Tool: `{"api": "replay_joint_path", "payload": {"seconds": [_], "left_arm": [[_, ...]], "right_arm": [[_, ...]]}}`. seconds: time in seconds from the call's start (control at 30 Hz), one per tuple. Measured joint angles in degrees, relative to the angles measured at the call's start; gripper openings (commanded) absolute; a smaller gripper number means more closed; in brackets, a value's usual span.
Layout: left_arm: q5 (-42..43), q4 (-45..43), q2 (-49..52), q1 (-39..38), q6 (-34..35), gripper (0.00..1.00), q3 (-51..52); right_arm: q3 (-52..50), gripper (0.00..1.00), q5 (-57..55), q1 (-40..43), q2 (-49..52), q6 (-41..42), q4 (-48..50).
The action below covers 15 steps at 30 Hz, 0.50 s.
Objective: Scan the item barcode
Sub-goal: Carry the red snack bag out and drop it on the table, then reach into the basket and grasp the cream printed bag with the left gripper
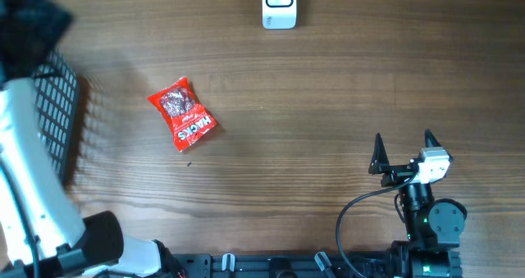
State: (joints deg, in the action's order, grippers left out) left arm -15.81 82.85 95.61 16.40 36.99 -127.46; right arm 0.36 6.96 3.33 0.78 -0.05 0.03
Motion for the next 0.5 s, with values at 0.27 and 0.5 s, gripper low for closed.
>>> {"api": "replay_joint_path", "payload": {"seconds": [0.27,0.5], "left_arm": [[-1.07,0.98,5.95,22.23,2.38,1.00,0.00],[-0.72,2.43,15.98,27.23,0.39,1.00,0.00]], "right_arm": [[0.00,1.00,0.00,0.00,0.02,0.00,-0.02],[0.00,1.00,0.00,0.00,0.02,-0.02,0.00]]}}
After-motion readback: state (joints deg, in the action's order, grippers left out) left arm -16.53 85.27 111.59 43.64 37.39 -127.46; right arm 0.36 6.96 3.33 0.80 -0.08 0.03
